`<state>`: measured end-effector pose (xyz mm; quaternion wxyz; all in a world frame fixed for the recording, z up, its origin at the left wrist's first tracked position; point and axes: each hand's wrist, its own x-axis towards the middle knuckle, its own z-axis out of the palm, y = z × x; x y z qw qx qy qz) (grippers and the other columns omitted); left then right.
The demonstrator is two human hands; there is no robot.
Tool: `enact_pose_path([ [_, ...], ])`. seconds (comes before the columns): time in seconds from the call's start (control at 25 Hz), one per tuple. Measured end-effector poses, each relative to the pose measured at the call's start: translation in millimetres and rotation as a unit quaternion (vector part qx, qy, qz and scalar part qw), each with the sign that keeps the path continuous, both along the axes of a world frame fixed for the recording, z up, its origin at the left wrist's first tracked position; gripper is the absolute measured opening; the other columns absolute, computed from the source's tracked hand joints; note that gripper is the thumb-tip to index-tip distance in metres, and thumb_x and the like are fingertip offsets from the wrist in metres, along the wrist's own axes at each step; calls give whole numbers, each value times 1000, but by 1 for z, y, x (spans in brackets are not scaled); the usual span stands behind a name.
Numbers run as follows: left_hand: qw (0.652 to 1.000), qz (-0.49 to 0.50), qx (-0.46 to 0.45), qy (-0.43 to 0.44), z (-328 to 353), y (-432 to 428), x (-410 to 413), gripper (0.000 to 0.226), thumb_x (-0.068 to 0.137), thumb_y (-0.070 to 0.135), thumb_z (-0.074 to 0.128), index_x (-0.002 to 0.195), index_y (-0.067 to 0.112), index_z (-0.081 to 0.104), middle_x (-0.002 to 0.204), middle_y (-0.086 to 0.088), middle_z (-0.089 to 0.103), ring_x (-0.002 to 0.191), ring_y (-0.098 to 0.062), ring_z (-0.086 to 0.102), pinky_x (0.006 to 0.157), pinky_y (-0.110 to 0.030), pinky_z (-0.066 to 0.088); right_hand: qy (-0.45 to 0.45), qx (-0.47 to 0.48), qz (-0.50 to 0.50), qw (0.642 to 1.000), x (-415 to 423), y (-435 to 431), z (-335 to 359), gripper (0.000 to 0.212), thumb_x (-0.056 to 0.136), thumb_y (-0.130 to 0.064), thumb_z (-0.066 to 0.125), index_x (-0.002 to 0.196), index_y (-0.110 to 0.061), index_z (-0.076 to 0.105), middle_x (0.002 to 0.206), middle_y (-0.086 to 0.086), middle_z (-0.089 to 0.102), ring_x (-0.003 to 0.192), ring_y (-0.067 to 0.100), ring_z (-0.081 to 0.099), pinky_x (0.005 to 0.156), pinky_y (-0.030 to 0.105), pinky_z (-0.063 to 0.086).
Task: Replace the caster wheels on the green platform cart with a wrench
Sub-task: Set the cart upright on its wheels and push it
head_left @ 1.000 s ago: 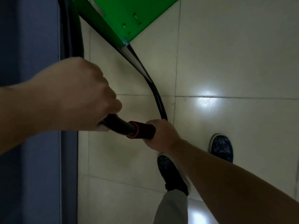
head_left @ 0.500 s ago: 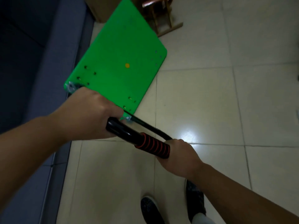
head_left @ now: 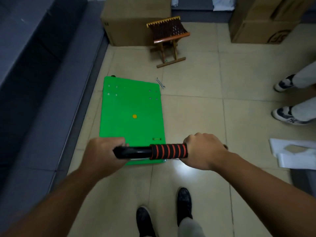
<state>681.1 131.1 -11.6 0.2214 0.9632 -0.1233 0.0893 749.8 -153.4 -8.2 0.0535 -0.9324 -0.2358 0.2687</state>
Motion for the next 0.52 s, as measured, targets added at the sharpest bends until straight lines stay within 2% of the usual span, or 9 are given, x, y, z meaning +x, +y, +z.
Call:
enact_pose_path([
  [0.12,996,37,-57,53,-9,4,-82,34,76,37,62,56,18,43,47,6,41,45,-9,35,48,-21,19,-13,-42,49,998,-53,7,31,29,87,-51,50,76,-26,42,82,-2,61,71,25,53,68,31,41],
  [0.24,979,75,-108,155,-30,10,-164,26,70,43,64,72,23,47,51,5,49,45,-8,47,44,-27,34,-13,-84,70,994,-113,21,42,20,87,-45,49,82,-25,51,79,-3,58,70,23,55,69,32,44],
  [0.28,969,86,-125,193,-38,9,-188,26,68,44,64,74,25,47,51,5,50,45,-7,49,43,-26,35,-10,-96,79,992,-133,25,42,20,87,-44,49,80,-25,51,79,-2,58,70,23,56,68,31,42],
  [0.4,946,102,-151,270,-55,5,-248,28,65,43,64,74,23,47,54,3,51,48,-10,51,44,-27,35,-6,-147,95,985,-186,30,43,20,86,-40,51,75,-24,46,83,-1,63,67,23,52,65,32,39],
  [0.52,944,67,-156,283,-67,-7,-280,27,69,40,67,69,24,45,53,2,50,52,-16,55,45,-31,36,-7,-176,69,982,-228,16,40,20,86,-42,50,79,-24,51,76,-3,58,67,22,54,66,32,43],
])
